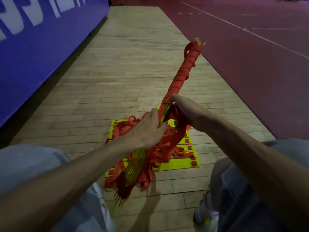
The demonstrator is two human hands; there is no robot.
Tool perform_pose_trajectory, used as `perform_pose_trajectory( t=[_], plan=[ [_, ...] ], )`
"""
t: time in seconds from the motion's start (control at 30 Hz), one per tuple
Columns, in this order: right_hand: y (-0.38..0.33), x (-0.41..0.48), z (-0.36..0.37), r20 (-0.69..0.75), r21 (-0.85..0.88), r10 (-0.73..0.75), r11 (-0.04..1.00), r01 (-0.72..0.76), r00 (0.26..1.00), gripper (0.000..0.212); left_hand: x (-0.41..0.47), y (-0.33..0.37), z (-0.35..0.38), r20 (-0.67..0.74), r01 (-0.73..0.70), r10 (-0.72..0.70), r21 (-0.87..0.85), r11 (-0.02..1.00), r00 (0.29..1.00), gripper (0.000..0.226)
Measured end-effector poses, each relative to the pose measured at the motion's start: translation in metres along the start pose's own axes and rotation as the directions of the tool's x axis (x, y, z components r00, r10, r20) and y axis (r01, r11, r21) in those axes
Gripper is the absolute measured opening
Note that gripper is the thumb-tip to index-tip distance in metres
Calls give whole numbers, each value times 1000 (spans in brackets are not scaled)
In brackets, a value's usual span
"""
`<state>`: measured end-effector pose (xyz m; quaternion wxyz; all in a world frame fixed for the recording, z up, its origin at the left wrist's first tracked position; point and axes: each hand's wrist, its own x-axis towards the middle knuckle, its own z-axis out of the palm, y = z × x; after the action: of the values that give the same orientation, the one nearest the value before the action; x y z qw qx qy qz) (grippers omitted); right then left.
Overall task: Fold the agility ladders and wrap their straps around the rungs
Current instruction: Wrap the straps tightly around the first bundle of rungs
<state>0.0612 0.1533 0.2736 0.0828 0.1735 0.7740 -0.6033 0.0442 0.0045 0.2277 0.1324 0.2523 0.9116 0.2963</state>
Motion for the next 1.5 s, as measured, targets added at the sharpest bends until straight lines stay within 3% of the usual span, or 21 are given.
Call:
perform_pose_trajectory(
  t=[0.07,0.17,0.27,0.33,0.43,0.5,0.57,0.67,0.73,0.8,0.87,0.93,1.03,1.17,1.27,1.37,1.43,1.5],
  plan=[
    [-1,-4,0,-42,-50,-39,998,37,998,41,0,0,0,14,-48,49,-36,998,999,41],
    [-1,-1,-1,-142,-39,-51,998,46,989,36,-1,3,-4,-12,-122,125,-349,929,992,31],
    [-2,0,-4,-176,90,1,996,15,984,22,3,-2,-9,12,-4,15,-611,792,1000,43],
    [-3,-1,-3,-130,173,11,985,12,991,20,3,-4,-11,103,88,-20,-716,693,994,52],
    [-6,-5,-2,-37,270,-42,962,51,998,19,2,-2,-14,266,231,-9,-821,522,964,35],
    [-9,-6,-5,-42,205,-97,973,104,994,27,-1,0,-15,365,319,11,-829,460,931,32],
    [-10,-4,-10,-79,28,-153,987,155,985,38,-2,3,-17,435,370,50,-815,445,899,35],
    [-6,-1,-17,-55,-88,-166,983,161,985,49,0,6,-25,434,359,58,-807,469,899,34],
    [-4,0,-23,0,-128,-116,985,115,993,53,3,6,-30,416,338,23,-768,544,909,29],
    [-3,1,-28,65,-273,-83,957,98,994,56,4,5,-31,369,294,0,-742,602,930,20],
    [-3,2,-32,107,-465,-42,881,88,993,57,4,3,-30,305,250,-3,-775,580,952,10],
    [-4,3,-32,105,-569,-7,820,66,994,42,3,4,-29,271,236,-20,-796,557,962,16],
    [-7,2,-28,105,-449,-11,892,57,994,21,8,3,-25,127,162,-102,-715,680,987,19],
    [-8,1,-17,80,-266,-38,962,58,996,14,12,2,-12,-81,49,-74,-277,960,994,44],
    [-8,-3,-11,72,-163,-46,985,57,996,13,8,7,-10,-168,0,-5,-30,1000,986,38],
    [-10,-6,-9,59,-2,-32,999,33,998,15,3,11,-15,-148,-83,88,44,996,985,29],
    [-11,-7,-7,88,97,-27,995,19,996,17,1,10,-17,-95,-99,107,82,992,990,43],
    [-10,-6,-5,49,77,-41,996,38,998,29,-4,11,-17,-9,-143,145,103,984,989,66]
  ],
)
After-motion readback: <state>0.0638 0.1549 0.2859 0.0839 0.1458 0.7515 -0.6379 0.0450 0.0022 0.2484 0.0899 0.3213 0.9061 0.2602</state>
